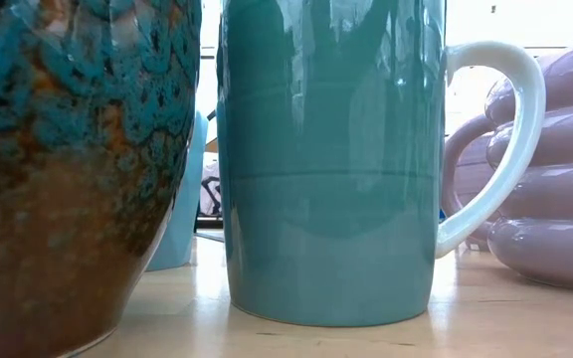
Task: Place coffee mugs
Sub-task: Put the yellow mug on the shelf, then put the top purple mug on the shelf
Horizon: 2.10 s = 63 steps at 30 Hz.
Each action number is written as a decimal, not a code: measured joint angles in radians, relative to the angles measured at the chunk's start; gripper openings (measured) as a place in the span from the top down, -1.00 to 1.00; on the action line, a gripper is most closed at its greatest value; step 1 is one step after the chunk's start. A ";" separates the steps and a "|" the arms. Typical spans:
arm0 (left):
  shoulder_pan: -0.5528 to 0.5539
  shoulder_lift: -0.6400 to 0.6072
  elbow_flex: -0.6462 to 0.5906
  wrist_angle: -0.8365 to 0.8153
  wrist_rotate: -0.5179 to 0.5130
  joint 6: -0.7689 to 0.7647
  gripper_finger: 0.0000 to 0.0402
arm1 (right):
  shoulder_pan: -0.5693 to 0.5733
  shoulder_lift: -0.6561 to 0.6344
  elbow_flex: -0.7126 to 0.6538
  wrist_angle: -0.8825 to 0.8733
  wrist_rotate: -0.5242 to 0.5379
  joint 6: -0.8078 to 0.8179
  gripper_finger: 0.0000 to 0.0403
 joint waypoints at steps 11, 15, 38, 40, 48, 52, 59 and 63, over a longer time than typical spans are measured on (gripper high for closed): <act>0.000 0.000 0.000 0.000 -0.001 0.000 0.73 | -0.003 0.000 0.000 0.011 0.011 0.015 0.18; 0.000 0.000 0.000 0.000 -0.001 0.000 0.73 | -0.003 0.000 0.000 0.010 0.022 0.038 0.17; 0.000 0.000 0.000 0.000 -0.001 0.002 0.73 | 0.100 -0.138 0.000 0.005 0.026 0.158 0.06; 0.000 0.000 0.000 0.000 -0.001 0.003 0.73 | 0.130 -0.149 0.000 0.005 0.025 0.215 0.06; 0.000 0.000 0.000 0.000 -0.001 0.002 0.73 | 0.260 -0.171 0.000 -0.053 -0.049 0.440 0.06; 0.000 0.000 0.000 0.000 -0.001 0.003 0.73 | 0.319 -0.171 0.000 -0.086 -0.085 0.541 0.06; 0.000 0.000 0.000 0.000 -0.001 0.012 0.73 | 0.400 -0.171 -0.019 -0.106 -0.191 0.719 0.06; 0.000 0.000 0.000 0.000 -0.001 0.012 0.73 | 0.455 -0.170 -0.080 -0.111 -0.195 0.823 0.06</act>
